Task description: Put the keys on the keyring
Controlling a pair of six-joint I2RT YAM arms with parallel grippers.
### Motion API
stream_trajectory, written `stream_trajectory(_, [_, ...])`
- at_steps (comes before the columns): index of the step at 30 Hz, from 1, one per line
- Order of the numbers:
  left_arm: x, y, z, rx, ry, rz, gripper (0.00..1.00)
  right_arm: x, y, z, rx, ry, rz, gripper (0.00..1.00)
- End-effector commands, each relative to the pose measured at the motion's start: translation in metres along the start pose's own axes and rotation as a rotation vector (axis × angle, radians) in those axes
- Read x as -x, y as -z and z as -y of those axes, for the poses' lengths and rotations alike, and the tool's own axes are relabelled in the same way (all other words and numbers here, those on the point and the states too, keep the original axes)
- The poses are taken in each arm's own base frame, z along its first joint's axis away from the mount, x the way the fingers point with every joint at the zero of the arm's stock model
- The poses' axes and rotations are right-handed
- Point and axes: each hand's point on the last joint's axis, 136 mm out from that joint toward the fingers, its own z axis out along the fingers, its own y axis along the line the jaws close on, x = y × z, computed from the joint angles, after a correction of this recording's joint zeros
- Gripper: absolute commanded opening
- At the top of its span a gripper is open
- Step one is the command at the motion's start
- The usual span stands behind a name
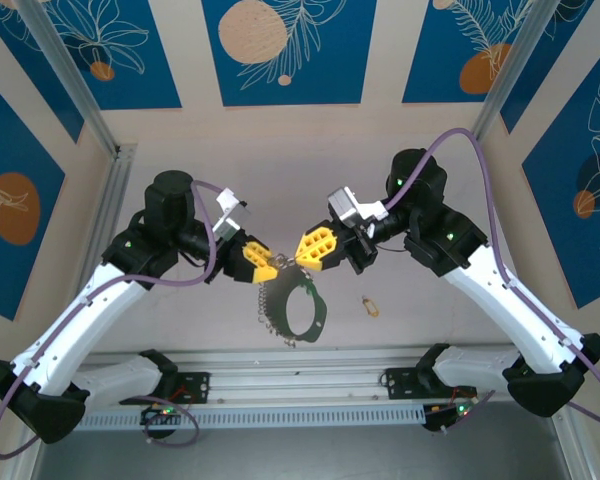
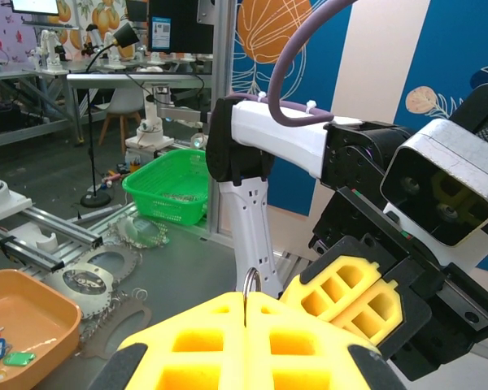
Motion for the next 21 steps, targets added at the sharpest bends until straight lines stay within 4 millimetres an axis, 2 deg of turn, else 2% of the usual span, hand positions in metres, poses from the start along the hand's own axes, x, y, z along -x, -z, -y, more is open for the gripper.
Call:
stream_trajectory(1, [-0.001,-0.001,0.008,-0.037,-0.017,0.000,0.00,0.006,0.003,-0.005,0.013,0.016,-0.002,0.00])
stream_trajectory(16, [-0.002,-0.004,0.020,-0.089,-0.019,-0.009,0.00,0.008,0.003,0.005,0.051,0.036,0.004,0.00])
stream_trajectory(21, [-0.002,-0.003,0.026,-0.104,-0.029,-0.006,0.00,0.010,0.007,0.002,0.075,0.037,0.006,0.00])
